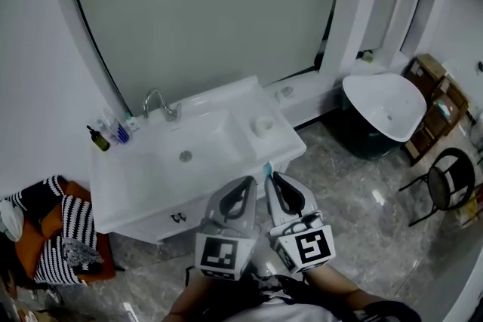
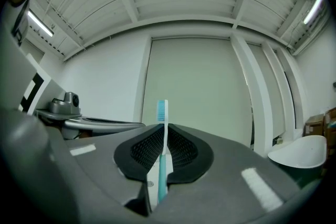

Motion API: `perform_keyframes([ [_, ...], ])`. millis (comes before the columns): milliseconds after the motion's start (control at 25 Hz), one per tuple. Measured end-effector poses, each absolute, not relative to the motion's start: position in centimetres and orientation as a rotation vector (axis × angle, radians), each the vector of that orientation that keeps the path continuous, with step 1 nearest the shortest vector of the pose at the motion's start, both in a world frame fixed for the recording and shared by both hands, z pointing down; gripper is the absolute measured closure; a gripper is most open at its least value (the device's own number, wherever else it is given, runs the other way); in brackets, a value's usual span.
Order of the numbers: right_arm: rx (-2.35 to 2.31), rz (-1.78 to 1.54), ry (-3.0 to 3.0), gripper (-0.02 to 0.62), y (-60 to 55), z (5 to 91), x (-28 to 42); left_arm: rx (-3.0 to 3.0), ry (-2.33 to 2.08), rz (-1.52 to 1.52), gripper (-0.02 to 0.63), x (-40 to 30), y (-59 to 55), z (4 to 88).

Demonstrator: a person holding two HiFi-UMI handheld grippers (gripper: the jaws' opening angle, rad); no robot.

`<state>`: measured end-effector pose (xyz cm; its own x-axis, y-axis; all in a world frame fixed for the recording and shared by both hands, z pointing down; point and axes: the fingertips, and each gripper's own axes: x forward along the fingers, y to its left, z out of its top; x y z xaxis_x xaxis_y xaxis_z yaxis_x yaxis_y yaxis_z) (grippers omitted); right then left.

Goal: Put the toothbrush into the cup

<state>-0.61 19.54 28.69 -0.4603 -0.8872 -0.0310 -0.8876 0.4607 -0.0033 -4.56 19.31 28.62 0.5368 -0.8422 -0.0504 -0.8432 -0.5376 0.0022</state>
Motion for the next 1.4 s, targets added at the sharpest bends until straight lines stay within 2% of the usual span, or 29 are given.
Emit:
perform_keyframes([
  [520, -1.597, -0.083, 2.654, 0.574, 10.7, 30.9, -2.1, -2.862, 1.457, 0.052, 0.606, -5.7, 10.6, 31.2],
  [1400, -1.526, -0.286, 2.643, 0.574, -6.2, 33.5, 1.2, -2.862, 1.479, -0.004, 0.606, -3.9, -5.0, 32.7],
])
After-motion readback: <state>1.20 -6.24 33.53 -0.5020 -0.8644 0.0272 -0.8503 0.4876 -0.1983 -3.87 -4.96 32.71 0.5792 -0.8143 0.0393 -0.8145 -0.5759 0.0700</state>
